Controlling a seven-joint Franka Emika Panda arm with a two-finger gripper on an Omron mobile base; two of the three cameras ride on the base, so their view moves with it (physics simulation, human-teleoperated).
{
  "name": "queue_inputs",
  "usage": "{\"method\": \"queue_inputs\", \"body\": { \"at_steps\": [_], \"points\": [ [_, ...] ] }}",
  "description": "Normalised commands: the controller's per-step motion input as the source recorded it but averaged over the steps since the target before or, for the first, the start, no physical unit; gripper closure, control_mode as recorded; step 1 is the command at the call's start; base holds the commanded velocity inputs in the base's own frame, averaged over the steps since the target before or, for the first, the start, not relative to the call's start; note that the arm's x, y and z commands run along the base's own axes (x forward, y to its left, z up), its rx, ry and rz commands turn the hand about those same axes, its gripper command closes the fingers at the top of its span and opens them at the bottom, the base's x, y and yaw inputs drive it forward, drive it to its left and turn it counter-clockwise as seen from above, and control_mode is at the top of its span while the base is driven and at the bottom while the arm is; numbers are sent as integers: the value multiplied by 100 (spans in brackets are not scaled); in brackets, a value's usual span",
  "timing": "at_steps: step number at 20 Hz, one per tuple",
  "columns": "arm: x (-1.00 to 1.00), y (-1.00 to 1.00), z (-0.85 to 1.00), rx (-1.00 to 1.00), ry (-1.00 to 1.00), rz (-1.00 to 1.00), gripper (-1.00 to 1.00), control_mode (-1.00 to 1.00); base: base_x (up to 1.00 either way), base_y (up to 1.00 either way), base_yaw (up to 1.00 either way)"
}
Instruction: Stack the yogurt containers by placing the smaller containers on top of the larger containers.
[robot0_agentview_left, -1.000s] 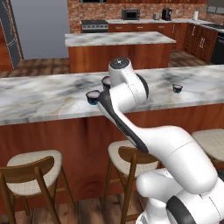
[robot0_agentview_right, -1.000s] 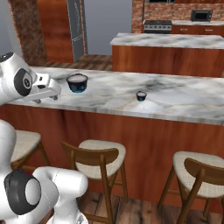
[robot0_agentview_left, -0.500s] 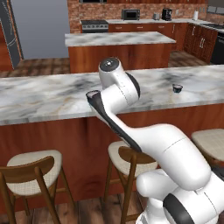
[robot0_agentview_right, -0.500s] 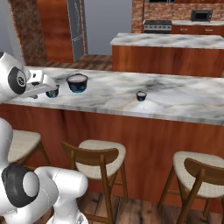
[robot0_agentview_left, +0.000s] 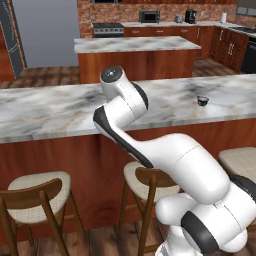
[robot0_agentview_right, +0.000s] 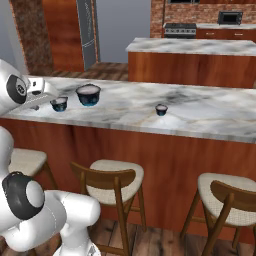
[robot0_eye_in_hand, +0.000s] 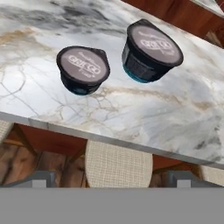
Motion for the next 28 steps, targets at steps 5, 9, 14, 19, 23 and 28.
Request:
{"method": "queue_inputs", "body": {
  "at_steps": [5, 9, 14, 19, 23, 28],
  "points": [
    [16, 23, 0, -3, 0, 4, -100, -100, 0, 0, 0],
    [20, 13, 0, -5, -1, 6, -100, -100, 0, 0, 0],
    [24, 3, 0, -8, 0, 7, -100, -100, 0, 0, 0],
    [19, 0, 0, -9, -3, 6, -100, -100, 0, 0, 0],
    [23, 1, 0, -8, -2, 7, -100, -100, 0, 0, 0],
    [2, 6, -7, -2, -1, 6, -100, -100, 0, 0, 0]
  ]
}}
